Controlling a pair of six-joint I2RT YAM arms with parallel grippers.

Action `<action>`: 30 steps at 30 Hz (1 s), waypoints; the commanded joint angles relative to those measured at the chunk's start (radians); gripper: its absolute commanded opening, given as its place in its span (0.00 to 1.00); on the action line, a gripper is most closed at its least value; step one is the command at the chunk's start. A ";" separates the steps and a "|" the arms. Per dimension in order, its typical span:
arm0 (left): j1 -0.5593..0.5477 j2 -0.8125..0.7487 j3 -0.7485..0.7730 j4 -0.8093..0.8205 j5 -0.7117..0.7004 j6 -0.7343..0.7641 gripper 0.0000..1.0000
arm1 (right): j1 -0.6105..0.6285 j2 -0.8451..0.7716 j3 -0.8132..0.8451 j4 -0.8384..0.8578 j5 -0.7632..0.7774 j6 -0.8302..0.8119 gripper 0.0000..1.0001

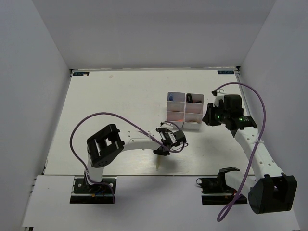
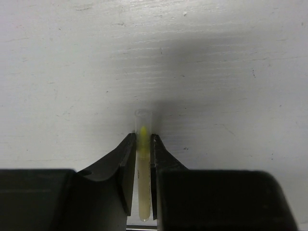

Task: Sort the stationery into containers
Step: Grab a piece of stationery with the left arm, then place the stationery into the container

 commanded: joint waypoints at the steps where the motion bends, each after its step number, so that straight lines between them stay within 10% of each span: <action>1: 0.003 -0.008 -0.082 -0.038 -0.030 0.022 0.04 | -0.012 -0.026 0.015 0.001 -0.019 0.004 0.26; 9: 0.094 -0.341 -0.231 0.312 0.123 0.400 0.00 | -0.018 -0.026 0.015 -0.001 -0.047 -0.004 0.42; 15: 0.253 -0.465 -0.278 0.577 0.553 0.574 0.00 | -0.023 -0.025 0.008 0.004 -0.068 -0.007 0.44; 22: 0.417 -0.416 -0.252 0.993 1.113 0.735 0.00 | -0.018 -0.015 0.006 0.008 -0.085 -0.012 0.44; 30: 0.545 -0.136 -0.015 1.297 1.346 0.569 0.00 | -0.024 -0.012 -0.001 0.013 -0.113 -0.032 0.45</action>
